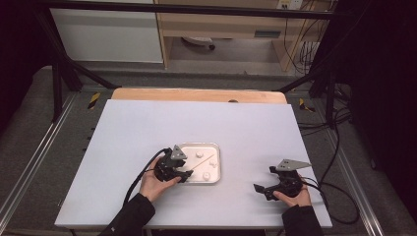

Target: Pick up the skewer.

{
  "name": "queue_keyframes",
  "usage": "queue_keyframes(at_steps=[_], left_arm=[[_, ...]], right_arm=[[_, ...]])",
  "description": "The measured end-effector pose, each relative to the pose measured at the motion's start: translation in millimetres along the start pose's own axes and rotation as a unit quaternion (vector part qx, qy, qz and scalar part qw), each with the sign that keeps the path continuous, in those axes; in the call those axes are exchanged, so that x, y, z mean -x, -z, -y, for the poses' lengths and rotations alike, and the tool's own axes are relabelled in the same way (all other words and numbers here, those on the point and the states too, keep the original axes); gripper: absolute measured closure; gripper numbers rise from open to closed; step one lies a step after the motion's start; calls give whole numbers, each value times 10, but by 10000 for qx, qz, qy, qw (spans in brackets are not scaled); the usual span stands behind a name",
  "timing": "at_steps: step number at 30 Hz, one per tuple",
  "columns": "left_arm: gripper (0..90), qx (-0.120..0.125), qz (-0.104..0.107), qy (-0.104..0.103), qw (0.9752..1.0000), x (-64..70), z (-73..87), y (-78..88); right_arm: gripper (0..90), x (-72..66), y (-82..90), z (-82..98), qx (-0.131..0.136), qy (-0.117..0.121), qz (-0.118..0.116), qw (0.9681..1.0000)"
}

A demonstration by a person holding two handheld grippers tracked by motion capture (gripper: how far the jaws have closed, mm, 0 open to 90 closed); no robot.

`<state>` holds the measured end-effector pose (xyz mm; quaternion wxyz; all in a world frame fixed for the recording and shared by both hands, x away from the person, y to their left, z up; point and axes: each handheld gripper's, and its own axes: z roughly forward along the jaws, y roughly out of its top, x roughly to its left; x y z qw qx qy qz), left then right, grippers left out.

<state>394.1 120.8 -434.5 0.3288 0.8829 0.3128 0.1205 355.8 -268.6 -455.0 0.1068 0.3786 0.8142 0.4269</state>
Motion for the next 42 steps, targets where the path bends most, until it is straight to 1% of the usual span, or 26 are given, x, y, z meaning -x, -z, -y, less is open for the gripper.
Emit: queue_keyframes(at_steps=[1,4,5,6,7,10,11,13,15,16,17,19,22,23,28,34,40,42], left_arm=[[552,-9,0,-31,10000,1,1,-5],[620,-11,32,-31,10000,9,0,-12],[620,-12,27,-25,10000,11,0,-17],[659,-15,33,-6,10000,11,1,-20],[659,-9,37,7,10000,12,1,-24],[722,-3,45,-3,10000,18,5,-33],[722,2,46,0,10000,20,7,-35],[756,-1,53,-12,10000,28,12,-47],[761,-7,40,7,10000,33,18,-58],[783,-2,46,11,10000,32,19,-58],[783,7,53,16,10000,33,20,-59],[811,4,54,-4,10000,35,22,-58],[829,24,26,21,10000,43,26,-61],[854,23,13,29,10000,45,26,-61],[875,38,18,72,10000,54,32,-61],[884,94,46,72,9999,47,49,-56],[886,195,69,40,9998,44,59,-42],[887,265,70,69,9996,45,56,-23]], right_arm=[[8,-1,1,-1,-3,-15,-3,10000],[8,3,3,-1,0,10,11,10000],[8,3,3,-1,0,10,11,10000],[8,2,4,-1,3,4,6,10000],[8,2,4,-1,3,4,6,10000],[8,2,4,-1,-2,8,11,10000],[8,2,4,-1,-2,8,11,10000],[8,2,4,-2,-1,8,8,10000],[8,3,4,-1,-5,13,9,10000],[8,2,5,-2,-2,8,9,10000],[8,2,5,-2,-2,8,9,10000],[8,3,5,-2,-2,6,11,10000],[8,3,5,-2,-2,7,11,10000],[8,2,5,-2,1,8,7,10000],[8,2,6,-2,-4,7,6,10000],[8,2,5,-3,-1,15,2,10000],[8,2,6,-3,-9,13,-1,10000],[8,2,8,-4,-2,13,0,10000]])
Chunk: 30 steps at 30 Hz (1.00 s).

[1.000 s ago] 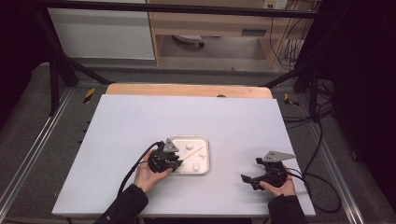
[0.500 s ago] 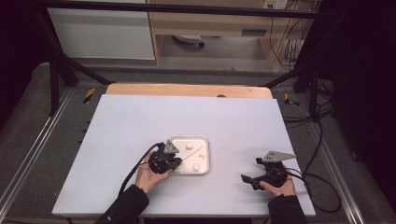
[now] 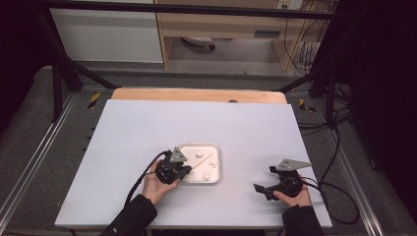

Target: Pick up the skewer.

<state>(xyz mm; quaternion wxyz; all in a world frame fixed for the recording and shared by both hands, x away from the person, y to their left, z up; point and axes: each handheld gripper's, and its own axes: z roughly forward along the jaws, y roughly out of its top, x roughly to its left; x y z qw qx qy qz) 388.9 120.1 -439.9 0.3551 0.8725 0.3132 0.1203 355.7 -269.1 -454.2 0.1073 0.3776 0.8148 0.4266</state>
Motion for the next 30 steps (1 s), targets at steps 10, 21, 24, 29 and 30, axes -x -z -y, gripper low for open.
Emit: queue_keyframes(at_steps=[10,21,24,29,30], left_arm=[[887,197,48,91,9998,-36,-9,104],[888,242,106,72,9996,-36,-34,211],[887,269,124,64,9995,-34,-44,238],[887,265,183,25,9995,-25,-64,274],[887,267,193,23,9995,-21,-68,280]], right_arm=[[8,-3,0,-2,16,15,-6,10000],[7,-38,-1,-44,49,113,41,9999],[7,-59,-11,-70,33,226,105,9997],[7,-115,-29,-121,-4,385,211,9990],[8,-131,-32,-133,-29,440,225,9988]])
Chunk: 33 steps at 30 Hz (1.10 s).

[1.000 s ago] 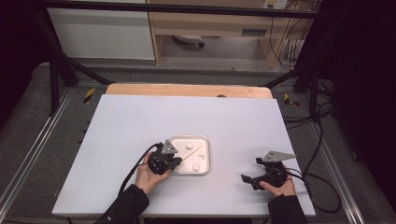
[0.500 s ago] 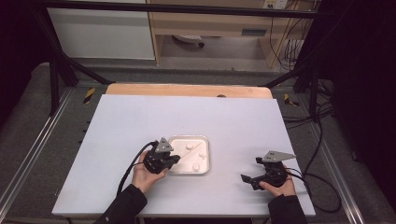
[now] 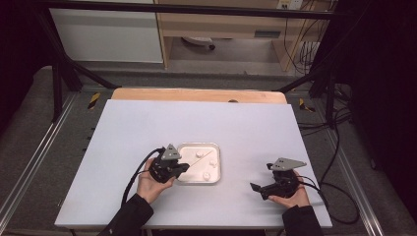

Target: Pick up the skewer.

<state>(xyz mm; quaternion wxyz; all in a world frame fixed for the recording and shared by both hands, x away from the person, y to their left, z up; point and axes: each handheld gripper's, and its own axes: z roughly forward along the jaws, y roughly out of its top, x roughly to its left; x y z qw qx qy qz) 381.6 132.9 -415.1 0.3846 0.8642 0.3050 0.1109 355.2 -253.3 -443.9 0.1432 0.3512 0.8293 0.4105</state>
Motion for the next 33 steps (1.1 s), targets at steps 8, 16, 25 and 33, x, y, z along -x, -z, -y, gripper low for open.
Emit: queue_keyframes(at_steps=[8,16,25,33], left_arm=[[887,-36,126,-100,9999,57,-46,38],[887,-133,233,-256,9993,139,-102,47],[887,-216,331,-463,9981,254,-209,25],[888,-309,422,-667,9964,370,-328,-21]], right_arm=[[9,-127,-2,-137,-53,415,85,9991],[13,-274,-19,-261,-167,919,222,9954],[28,-458,-64,-418,-264,1573,315,9867],[57,-568,-118,-537,-316,2096,402,9764]])
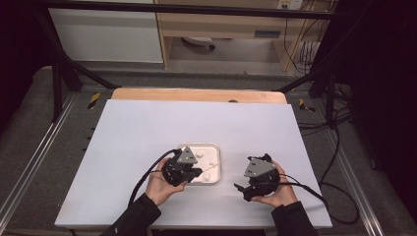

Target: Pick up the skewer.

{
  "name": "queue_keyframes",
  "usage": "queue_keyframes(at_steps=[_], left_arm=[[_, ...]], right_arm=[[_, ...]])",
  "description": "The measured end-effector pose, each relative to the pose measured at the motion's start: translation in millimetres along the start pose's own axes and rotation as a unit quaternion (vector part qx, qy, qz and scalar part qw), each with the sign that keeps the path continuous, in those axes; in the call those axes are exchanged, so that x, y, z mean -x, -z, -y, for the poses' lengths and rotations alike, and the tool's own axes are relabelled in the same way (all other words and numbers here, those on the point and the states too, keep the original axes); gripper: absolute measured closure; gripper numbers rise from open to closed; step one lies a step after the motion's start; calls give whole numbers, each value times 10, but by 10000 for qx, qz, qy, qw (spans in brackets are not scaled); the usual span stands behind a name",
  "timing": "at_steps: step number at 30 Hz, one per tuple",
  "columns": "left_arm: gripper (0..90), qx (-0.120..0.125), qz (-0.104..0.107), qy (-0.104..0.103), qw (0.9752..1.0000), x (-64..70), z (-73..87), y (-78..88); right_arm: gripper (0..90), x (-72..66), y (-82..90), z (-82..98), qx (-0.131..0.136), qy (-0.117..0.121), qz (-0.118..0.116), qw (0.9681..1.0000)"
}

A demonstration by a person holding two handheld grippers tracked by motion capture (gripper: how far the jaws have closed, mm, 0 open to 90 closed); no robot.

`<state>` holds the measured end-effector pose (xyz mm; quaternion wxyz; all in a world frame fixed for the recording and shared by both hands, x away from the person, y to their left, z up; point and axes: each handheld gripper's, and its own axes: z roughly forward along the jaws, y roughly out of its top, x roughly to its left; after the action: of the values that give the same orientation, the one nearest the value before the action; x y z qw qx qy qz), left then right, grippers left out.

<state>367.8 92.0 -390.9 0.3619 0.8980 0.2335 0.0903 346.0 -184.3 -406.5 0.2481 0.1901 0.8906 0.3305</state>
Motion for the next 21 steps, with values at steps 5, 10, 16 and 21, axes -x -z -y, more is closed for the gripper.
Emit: queue_keyframes(at_steps=[5,10,16,21], left_arm=[[887,-111,64,-138,9998,53,-79,-46],[888,-175,138,-280,9994,113,-163,-99],[888,-256,203,-416,9986,181,-243,-152],[888,-296,274,-516,9979,224,-298,-186]], right_arm=[[80,-37,-26,-56,-30,267,11,9996],[120,-80,-67,-100,-110,662,-9,9977],[190,-121,-103,-137,-243,1173,-18,9928],[275,-143,-125,-163,-230,1658,-13,9859]])
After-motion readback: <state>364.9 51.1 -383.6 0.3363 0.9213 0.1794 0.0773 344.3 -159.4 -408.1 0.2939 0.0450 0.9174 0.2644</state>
